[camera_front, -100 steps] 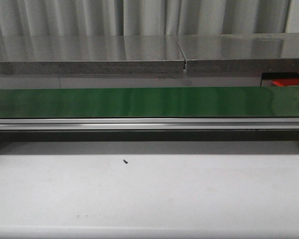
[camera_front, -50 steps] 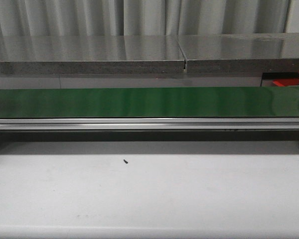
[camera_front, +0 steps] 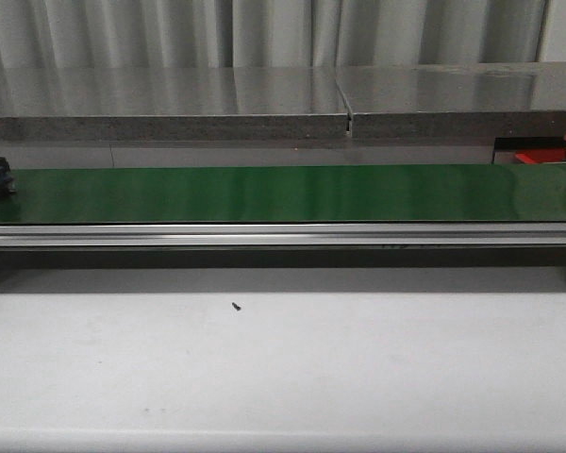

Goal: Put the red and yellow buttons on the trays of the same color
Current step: 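Set the red button on the belt and open the left gripper, then move the left gripper over a yellow button and grasp it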

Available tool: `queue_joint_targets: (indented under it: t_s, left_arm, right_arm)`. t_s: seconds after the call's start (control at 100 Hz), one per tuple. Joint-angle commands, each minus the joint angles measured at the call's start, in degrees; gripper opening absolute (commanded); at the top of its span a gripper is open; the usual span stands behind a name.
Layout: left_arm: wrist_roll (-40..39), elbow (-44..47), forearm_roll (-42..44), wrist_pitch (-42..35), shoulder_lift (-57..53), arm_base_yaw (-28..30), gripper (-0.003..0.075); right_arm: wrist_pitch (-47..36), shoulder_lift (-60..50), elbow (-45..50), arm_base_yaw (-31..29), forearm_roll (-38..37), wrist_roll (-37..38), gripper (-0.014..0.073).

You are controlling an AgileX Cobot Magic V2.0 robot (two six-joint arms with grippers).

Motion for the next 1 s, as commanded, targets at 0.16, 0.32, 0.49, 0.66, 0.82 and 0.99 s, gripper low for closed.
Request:
queue_joint_targets:
  t_s: [0.16,0.32,0.49,0.66,0.82,0.99]
  left_arm:
    - [0.15,-2.16,0.02,-3.53,4.05,7.43,0.0659]
    - [0.23,-5.34,0.27,-3.14,10.58,9.92,0.0659]
    - [0.23,-12.21,1.45,-3.41,16.34,10.15,0.0659]
    - [0.23,-20.06,1.92,-1.80,22.03,10.15,0.0659]
    - [0.23,-26.25,2.25,-0.21,27.27,10.15,0.0650]
    - [0.23,-29.62,2.29,-0.52,30.80,10.15,0.0639]
  right_arm:
    - [-3.02,-0.89,-1.56,0.18,0.17,-0.35,-0.0099]
    - [-3.02,-0.89,-1.56,0.18,0.17,-0.35,-0.0099]
    - [-3.02,-0.89,-1.56,0.18,0.17,-0.35,-0.0099]
    - [-3.02,-0.89,-1.56,0.18,0.17,-0.35,-0.0099]
    - [-3.02,-0.89,-1.56,0.18,0.17,-0.35,-0.0099]
    - [-3.02,-0.89,-1.56,0.18,0.17,-0.35,-0.0099]
